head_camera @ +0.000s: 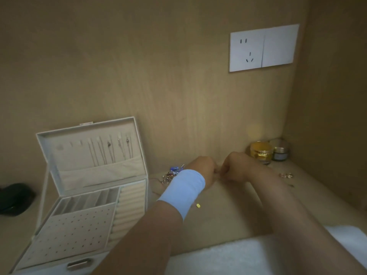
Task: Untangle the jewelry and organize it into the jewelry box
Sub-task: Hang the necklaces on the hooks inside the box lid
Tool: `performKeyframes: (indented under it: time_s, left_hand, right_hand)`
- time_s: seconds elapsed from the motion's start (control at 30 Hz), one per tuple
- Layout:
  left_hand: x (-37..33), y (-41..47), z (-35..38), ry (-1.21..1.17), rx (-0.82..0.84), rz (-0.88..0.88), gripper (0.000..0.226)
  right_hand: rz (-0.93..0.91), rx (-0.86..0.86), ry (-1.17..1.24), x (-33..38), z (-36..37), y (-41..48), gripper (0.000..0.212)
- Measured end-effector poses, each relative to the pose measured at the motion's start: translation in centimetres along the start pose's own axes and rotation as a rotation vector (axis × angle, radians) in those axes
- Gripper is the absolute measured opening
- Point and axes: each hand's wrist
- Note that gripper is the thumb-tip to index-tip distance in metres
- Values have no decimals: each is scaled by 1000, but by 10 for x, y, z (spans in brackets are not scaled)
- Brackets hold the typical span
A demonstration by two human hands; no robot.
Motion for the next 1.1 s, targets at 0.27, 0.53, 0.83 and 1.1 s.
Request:
performKeyframes:
  time_s: [0.27, 0.53, 0.83, 1.1]
  left_hand:
    - [8, 7, 19, -53, -69, 32, 18]
    - [11, 3, 18, 89, -44, 74, 21]
    - [22, -18, -5, -361, -249, -65, 21]
    - [45, -63, -61, -805, -276, 9, 20]
  right_hand:
    - [40, 17, 31, -7, 4, 2, 20]
    - [-26, 52, 56, -3, 1, -2, 19]
    - [-164, 171, 327, 13, -11, -13, 6]
    - [-387, 267, 789, 51, -39, -37, 13]
Point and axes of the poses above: each hand's wrist, its own y-axis towards the middle knuckle, its own z-axis out of the palm, x = y × z, and after that the axes turned 4 degrees about -y, right-handed
